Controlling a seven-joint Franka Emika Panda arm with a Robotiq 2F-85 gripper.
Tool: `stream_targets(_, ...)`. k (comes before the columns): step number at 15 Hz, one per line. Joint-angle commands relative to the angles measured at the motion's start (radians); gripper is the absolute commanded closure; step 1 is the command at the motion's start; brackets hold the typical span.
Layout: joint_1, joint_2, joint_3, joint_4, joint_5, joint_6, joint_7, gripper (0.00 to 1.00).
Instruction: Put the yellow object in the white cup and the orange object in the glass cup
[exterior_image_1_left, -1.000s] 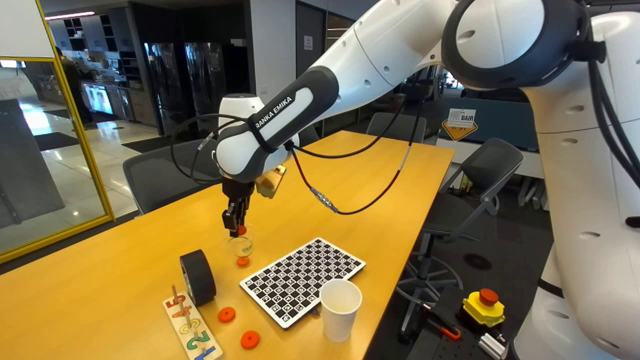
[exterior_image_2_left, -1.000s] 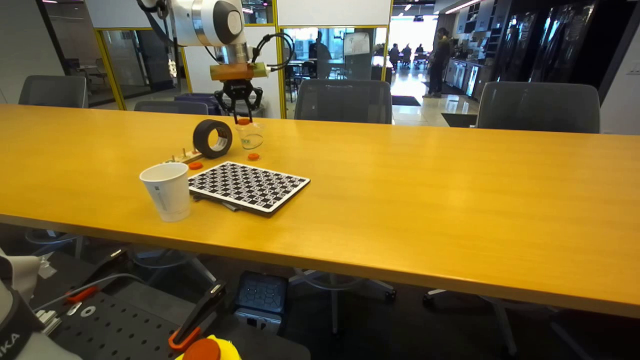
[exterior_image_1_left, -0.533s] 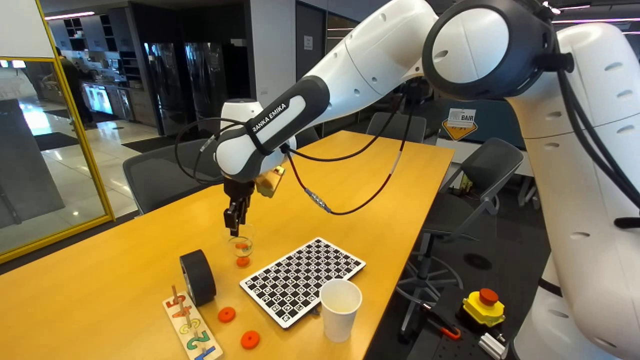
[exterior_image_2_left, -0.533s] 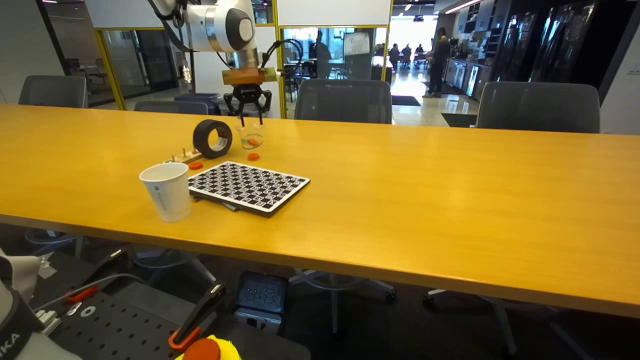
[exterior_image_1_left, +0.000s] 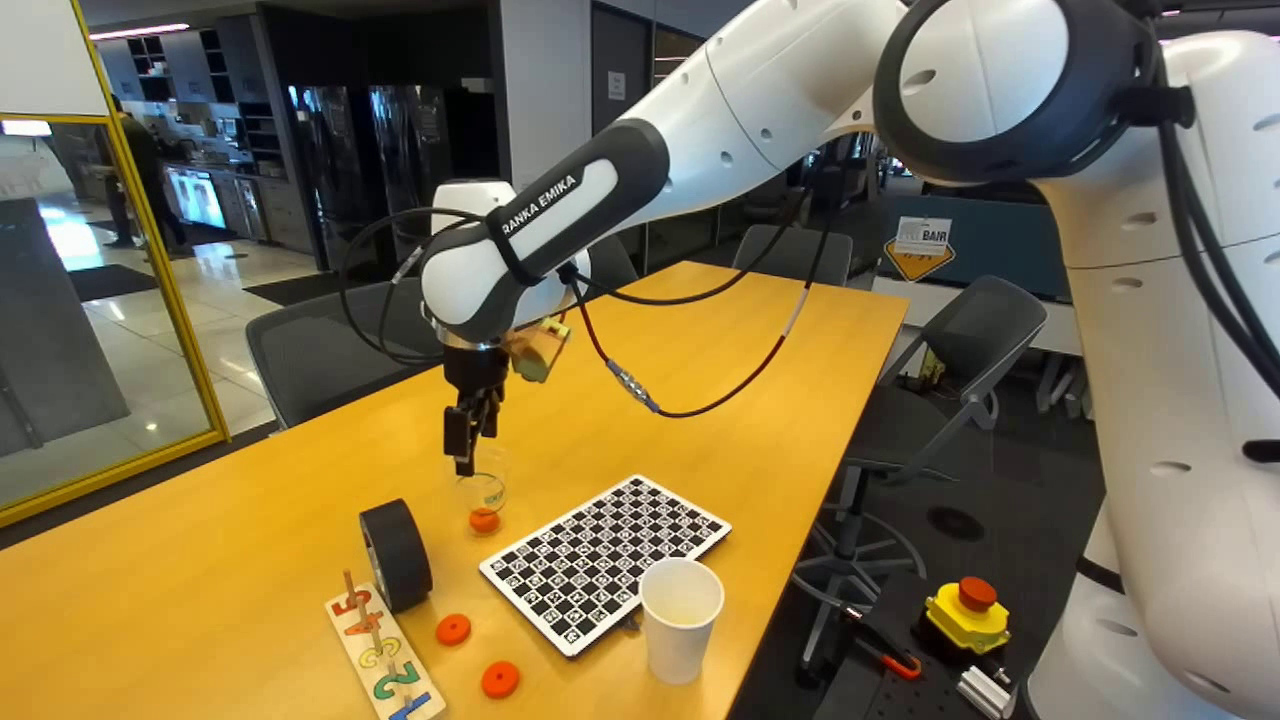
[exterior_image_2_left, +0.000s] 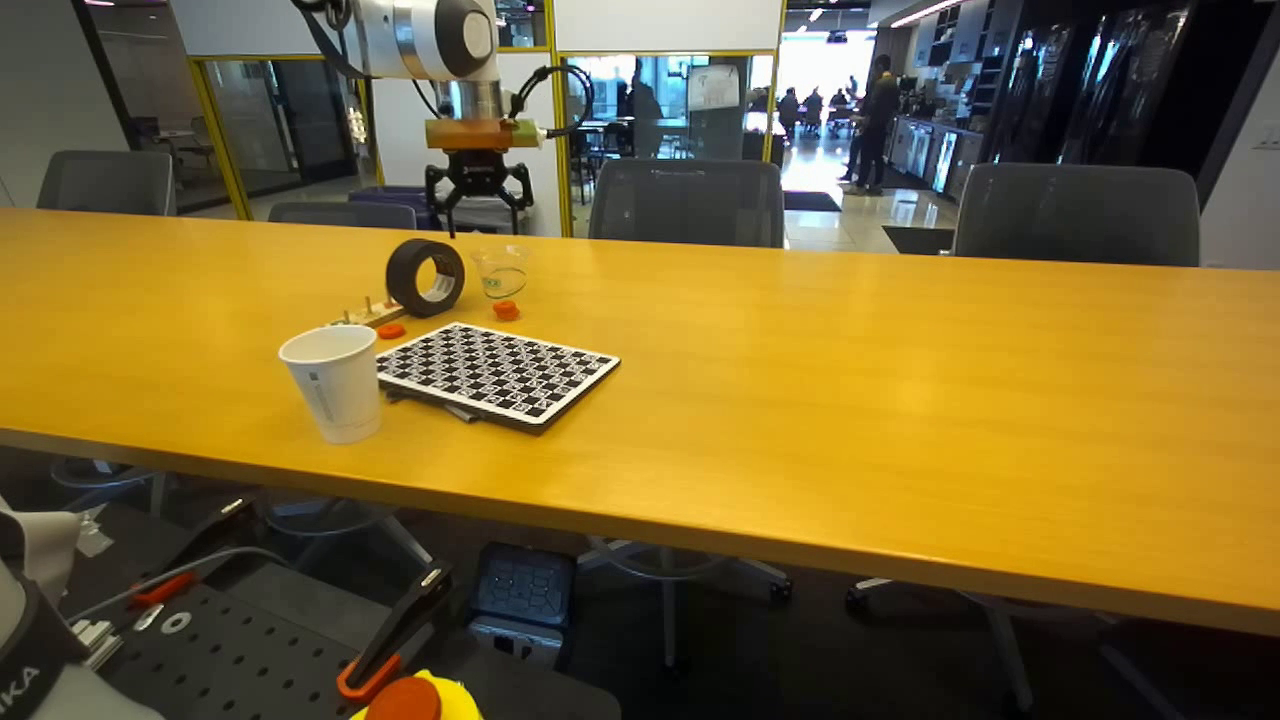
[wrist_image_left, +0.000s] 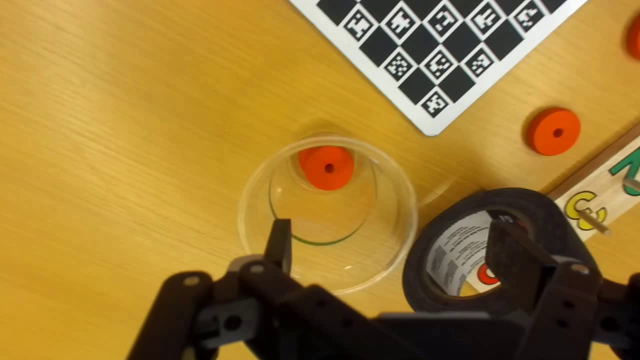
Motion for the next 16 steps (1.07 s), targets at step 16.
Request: stream_targets(16,0.163,-0.223,0.095,-0.493,0.003,0.265,0.123,0.0)
